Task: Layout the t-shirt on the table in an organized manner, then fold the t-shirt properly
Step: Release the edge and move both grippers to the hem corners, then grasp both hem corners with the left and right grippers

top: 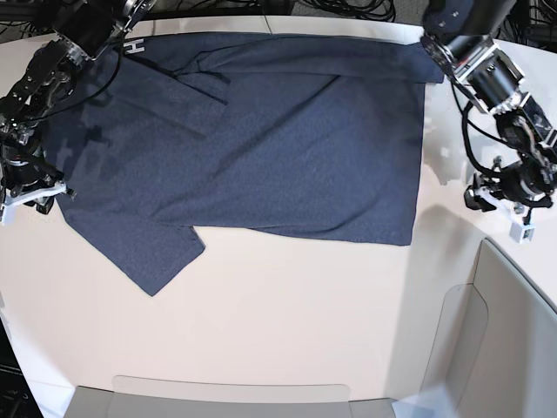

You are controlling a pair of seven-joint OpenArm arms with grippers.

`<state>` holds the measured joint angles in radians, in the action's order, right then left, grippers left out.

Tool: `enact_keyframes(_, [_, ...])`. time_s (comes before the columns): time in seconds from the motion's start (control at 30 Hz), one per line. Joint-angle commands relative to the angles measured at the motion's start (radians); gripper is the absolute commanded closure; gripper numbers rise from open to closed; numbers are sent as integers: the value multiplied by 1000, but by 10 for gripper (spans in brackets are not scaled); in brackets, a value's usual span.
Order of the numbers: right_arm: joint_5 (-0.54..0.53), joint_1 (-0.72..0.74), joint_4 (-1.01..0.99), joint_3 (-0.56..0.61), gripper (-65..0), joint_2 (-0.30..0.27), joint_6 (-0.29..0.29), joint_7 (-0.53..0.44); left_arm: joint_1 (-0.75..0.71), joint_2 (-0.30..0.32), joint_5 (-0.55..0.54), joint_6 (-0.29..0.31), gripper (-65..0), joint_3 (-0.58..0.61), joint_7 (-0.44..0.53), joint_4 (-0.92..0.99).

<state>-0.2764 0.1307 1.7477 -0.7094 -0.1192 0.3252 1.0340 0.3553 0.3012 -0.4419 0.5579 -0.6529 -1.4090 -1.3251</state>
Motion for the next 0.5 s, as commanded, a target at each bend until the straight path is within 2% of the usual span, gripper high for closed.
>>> enact_keyframes(0.0, [-28, 16, 1, -26, -186, -18, 1, -22, 29, 26, -50, 4, -281, 0, 13, 28])
enact_keyframes(0.1, [-99, 24, -47, -89, -186, -18, 1, -22, 38, 54, -116, 4, -281, 0, 13, 121])
enact_keyframes(0.23, [-186, 28, -151, -158, -186, -18, 1, -22, 40, 51, -174, 4, -281, 8, 29, 189])
enact_keyframes(0.47, [-251, 11, -229, -181, -186, -20, 2, -24, 95, 49, -186, 6, -281, 28, 99, 321])
